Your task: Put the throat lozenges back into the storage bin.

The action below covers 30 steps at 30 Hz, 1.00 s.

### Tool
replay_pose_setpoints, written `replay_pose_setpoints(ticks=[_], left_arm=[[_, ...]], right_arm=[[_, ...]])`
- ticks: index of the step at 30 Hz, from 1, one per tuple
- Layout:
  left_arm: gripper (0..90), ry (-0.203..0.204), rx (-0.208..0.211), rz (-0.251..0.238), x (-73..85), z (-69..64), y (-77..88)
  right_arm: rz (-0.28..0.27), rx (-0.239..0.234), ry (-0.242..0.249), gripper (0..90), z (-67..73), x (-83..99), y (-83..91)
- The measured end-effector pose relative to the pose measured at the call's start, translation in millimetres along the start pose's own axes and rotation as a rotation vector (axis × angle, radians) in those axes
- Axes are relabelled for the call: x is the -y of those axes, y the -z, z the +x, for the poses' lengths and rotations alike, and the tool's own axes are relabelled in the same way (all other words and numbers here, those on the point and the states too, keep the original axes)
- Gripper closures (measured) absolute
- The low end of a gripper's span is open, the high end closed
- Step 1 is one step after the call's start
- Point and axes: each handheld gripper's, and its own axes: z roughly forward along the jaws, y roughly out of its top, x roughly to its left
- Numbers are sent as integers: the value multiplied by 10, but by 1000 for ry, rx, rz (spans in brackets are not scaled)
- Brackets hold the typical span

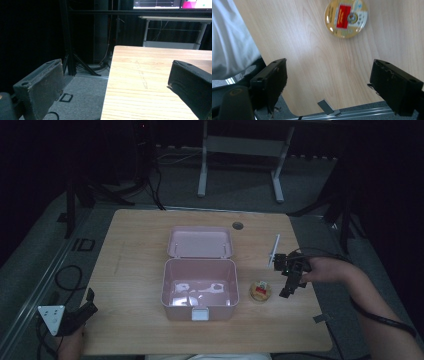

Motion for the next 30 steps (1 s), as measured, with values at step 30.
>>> replay_pose_setpoints(ticks=[30], left_arm=[[11,1,9,-1,0,6,0]], right_arm=[[20,103,108,150,-126,-584,183]])
